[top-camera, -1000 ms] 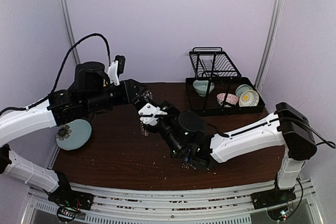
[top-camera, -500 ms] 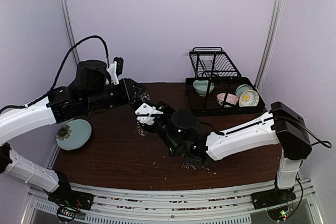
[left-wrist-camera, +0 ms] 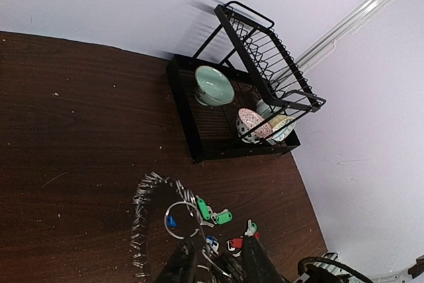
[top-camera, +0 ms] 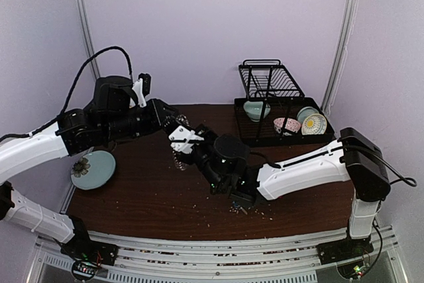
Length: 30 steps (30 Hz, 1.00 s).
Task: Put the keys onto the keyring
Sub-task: Adjust the keyring to the key storage ring.
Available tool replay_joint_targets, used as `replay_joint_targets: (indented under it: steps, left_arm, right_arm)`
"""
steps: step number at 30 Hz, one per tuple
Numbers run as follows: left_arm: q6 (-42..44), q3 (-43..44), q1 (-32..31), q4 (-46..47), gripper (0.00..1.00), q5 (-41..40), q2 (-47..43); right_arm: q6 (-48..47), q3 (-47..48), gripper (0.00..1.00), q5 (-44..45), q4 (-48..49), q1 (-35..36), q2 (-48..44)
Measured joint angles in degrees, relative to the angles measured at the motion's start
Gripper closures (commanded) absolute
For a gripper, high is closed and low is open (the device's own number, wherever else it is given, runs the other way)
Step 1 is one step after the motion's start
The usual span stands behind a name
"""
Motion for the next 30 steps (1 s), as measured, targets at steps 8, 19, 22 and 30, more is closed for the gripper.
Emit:
replay_joint_targets:
  steps: [8, 19, 22, 30]
  left_arm:
    - [-0.4, 0.0, 0.1, 0.2, 0.77, 0.7, 0.2]
    - [-0.4, -0.4, 0.2, 0.4, 0.67, 0.8, 0.3]
    - [2.5, -0.5, 0.2, 1.0, 0.56, 0.3, 0.2]
    - [20.5, -3.4, 1.1, 5.5, 0.56, -1.8, -13.3]
  right_arm:
    - [0.1, 0.4, 1.00, -0.3, 0.0, 0.0, 0.2]
    - [0.5, 0.8, 1.00, -2.4, -0.2, -0.4, 0.3]
    - [2.1, 0.7, 1.00, -5.3, -1.4, -1.1, 0.0]
    - [18.2, -9.1, 1.00, -28.7, -8.8, -10.5, -12.0]
